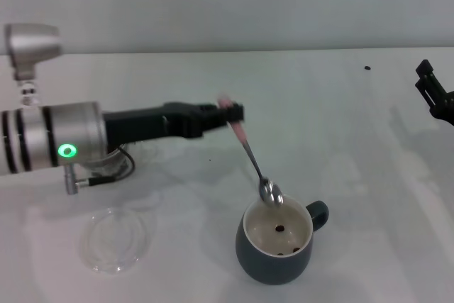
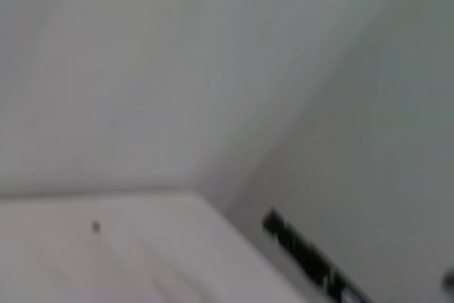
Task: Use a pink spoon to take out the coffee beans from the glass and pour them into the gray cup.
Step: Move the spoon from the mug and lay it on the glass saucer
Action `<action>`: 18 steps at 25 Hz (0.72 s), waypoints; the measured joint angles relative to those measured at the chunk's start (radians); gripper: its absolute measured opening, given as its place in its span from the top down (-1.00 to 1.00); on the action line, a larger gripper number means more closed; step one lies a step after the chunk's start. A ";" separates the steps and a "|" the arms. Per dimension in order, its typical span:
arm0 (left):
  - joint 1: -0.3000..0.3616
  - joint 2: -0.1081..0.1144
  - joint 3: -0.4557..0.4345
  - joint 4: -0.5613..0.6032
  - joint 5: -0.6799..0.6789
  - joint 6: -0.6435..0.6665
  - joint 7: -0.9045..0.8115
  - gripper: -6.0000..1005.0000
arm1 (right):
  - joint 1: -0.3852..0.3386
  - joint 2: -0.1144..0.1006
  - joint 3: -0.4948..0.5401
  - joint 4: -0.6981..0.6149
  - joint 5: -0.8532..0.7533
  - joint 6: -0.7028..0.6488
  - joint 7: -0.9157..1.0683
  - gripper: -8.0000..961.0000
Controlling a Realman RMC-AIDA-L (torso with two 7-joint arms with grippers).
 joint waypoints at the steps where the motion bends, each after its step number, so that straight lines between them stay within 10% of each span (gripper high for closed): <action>1: 0.018 0.001 0.000 0.006 -0.043 -0.002 0.003 0.72 | 0.000 0.000 0.000 -0.001 0.000 0.000 0.000 -0.64; 18: 0.473 0.011 -0.019 0.049 -0.571 -0.075 0.014 0.72 | 0.005 -0.003 0.000 -0.045 0.002 0.000 0.005 -0.64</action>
